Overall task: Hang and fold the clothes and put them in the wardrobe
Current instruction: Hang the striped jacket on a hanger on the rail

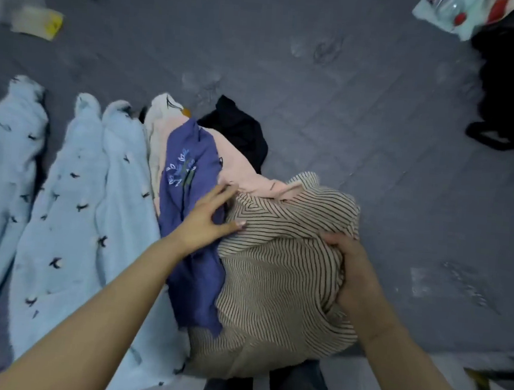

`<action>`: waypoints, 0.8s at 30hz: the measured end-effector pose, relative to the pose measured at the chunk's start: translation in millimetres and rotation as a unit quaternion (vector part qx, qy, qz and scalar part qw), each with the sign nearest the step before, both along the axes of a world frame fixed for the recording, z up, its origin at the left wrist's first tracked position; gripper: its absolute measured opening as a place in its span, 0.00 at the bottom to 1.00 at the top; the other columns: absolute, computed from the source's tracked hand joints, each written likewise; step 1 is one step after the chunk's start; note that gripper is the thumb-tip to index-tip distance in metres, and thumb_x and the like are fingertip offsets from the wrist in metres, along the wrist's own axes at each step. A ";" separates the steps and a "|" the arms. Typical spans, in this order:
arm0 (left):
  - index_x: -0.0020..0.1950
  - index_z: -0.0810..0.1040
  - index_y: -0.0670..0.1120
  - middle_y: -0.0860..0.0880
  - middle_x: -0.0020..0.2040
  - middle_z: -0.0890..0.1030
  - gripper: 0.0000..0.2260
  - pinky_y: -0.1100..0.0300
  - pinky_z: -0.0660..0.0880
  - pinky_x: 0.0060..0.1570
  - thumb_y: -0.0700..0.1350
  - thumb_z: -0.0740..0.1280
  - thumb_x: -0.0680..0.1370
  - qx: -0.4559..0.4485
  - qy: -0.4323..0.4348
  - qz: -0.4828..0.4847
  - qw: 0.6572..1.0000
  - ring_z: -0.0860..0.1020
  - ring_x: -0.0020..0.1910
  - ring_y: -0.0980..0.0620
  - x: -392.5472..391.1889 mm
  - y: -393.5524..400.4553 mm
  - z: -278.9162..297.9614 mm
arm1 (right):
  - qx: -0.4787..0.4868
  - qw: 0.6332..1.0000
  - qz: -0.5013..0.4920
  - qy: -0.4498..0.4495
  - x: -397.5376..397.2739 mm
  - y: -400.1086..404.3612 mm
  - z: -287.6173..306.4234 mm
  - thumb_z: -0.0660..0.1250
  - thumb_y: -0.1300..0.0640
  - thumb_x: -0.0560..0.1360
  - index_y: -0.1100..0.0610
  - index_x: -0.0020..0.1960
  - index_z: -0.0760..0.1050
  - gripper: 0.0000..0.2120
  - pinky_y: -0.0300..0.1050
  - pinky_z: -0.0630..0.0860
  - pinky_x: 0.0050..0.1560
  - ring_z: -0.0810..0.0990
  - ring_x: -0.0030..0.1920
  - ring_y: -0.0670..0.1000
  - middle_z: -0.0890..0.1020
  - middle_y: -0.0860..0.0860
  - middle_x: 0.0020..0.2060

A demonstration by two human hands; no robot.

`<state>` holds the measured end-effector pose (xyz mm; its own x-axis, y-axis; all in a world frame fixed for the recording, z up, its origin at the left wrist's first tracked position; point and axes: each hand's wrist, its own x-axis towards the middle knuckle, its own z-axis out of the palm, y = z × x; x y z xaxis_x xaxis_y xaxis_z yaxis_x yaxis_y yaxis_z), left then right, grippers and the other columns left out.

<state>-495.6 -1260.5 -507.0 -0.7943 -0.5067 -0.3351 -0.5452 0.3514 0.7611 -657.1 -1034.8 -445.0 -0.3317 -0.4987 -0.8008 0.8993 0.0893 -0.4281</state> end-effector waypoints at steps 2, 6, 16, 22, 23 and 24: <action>0.76 0.61 0.56 0.52 0.78 0.58 0.39 0.61 0.50 0.75 0.60 0.74 0.69 0.000 0.043 -0.059 0.997 0.53 0.77 0.58 -11.2 23.0 36.5 | -0.010 0.999 0.024 0.029 1.1 -10.7 35.0 0.71 0.58 0.65 0.60 0.62 0.78 0.25 0.54 0.82 0.39 0.84 0.49 0.61 0.84 0.61 0.53; 0.69 0.74 0.45 0.48 0.67 0.75 0.23 0.59 0.61 0.69 0.45 0.73 0.75 -0.118 0.102 -0.041 0.987 0.70 0.68 0.48 -27.8 27.3 97.3 | -0.045 0.988 0.065 0.134 1.5 -33.0 111.2 0.77 0.59 0.62 0.55 0.59 0.78 0.25 0.56 0.82 0.44 0.85 0.49 0.60 0.85 0.57 0.51; 0.43 0.77 0.48 0.56 0.36 0.78 0.05 0.66 0.68 0.38 0.42 0.69 0.78 -0.076 0.224 0.010 0.972 0.72 0.36 0.67 -53.1 -11.4 299.1 | -0.153 0.948 -0.048 0.274 -52.7 -89.1 306.3 0.70 0.73 0.67 0.67 0.56 0.79 0.17 0.57 0.82 0.46 0.84 0.49 0.62 0.84 0.63 0.49; 0.47 0.77 0.52 0.60 0.42 0.81 0.02 0.65 0.71 0.46 0.47 0.67 0.79 -0.047 0.291 0.004 0.955 0.76 0.41 0.67 -71.0 -0.2 381.8 | -0.194 0.909 -0.069 0.362 -65.5 -90.8 392.4 0.70 0.75 0.65 0.69 0.59 0.76 0.22 0.56 0.82 0.46 0.84 0.50 0.63 0.83 0.64 0.50; 0.46 0.77 0.49 0.58 0.40 0.80 0.04 0.64 0.70 0.45 0.47 0.65 0.80 -0.058 0.309 0.013 0.949 0.75 0.40 0.66 -75.9 2.4 398.2 | -0.201 0.906 -0.078 0.364 -68.2 -88.8 403.7 0.70 0.75 0.66 0.69 0.58 0.76 0.21 0.57 0.82 0.47 0.84 0.49 0.63 0.83 0.64 0.50; 0.45 0.77 0.48 0.58 0.40 0.79 0.06 0.65 0.70 0.43 0.47 0.64 0.80 -0.067 0.332 0.015 0.941 0.75 0.39 0.66 -80.9 5.8 417.7 | -0.210 0.902 -0.089 0.366 -72.0 -86.3 414.8 0.71 0.74 0.66 0.68 0.56 0.78 0.19 0.57 0.82 0.46 0.84 0.48 0.63 0.84 0.63 0.48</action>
<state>-576.5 -1254.7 -89.4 -0.7905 -0.5350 0.2983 0.0228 0.4610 0.8871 -729.1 -1121.1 -30.2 -0.8000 -0.5934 -0.0881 0.3461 -0.3367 -0.8757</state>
